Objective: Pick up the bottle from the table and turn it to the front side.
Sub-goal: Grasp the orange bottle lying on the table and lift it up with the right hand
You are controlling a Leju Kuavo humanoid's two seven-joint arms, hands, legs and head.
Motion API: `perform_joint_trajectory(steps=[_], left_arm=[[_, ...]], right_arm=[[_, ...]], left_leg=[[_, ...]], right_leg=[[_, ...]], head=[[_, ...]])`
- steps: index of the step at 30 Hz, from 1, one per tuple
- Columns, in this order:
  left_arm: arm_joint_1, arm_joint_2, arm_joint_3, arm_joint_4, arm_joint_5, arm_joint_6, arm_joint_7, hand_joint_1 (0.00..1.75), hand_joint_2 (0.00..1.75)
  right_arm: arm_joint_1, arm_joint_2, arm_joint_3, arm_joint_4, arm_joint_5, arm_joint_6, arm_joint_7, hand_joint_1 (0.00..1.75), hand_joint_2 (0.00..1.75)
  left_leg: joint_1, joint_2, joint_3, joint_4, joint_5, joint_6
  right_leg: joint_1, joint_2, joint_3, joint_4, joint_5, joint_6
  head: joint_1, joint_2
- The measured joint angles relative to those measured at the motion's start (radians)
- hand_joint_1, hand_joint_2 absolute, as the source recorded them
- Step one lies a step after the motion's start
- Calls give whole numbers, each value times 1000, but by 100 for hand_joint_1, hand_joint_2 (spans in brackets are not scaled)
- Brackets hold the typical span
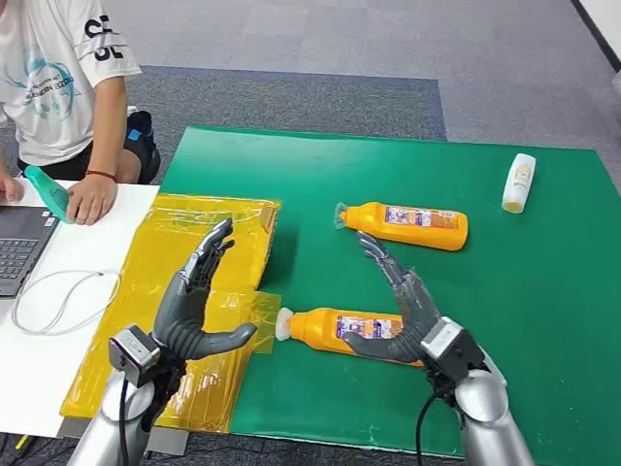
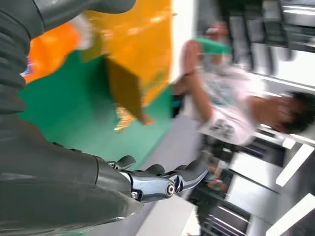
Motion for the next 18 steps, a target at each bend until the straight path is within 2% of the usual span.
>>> perform_joint_trajectory(steps=[2, 9, 18], left_arm=[[-1, 0, 0, 1, 1, 0, -3, 0, 175], [-11, 3, 3, 17, 5, -1, -15, 0, 175], [-19, 6, 4, 40, 11, -6, -28, 0, 175]], right_arm=[[-11, -21, 18, 20, 42, -13, 4, 0, 175], [-90, -143, 150, 158, 184, -51, 27, 0, 175], [-170, -267, 260, 243, 189, -45, 57, 0, 175]], left_leg=[[0, 0, 0, 0, 0, 0], [0, 0, 0, 0, 0, 0], [0, 0, 0, 0, 0, 0]], right_leg=[[0, 0, 0, 0, 0, 0], [0, -1, 0, 0, 1, 1], [0, -1, 0, 0, 1, 1]], head=[[0, 0], [0, 0], [0, 0]])
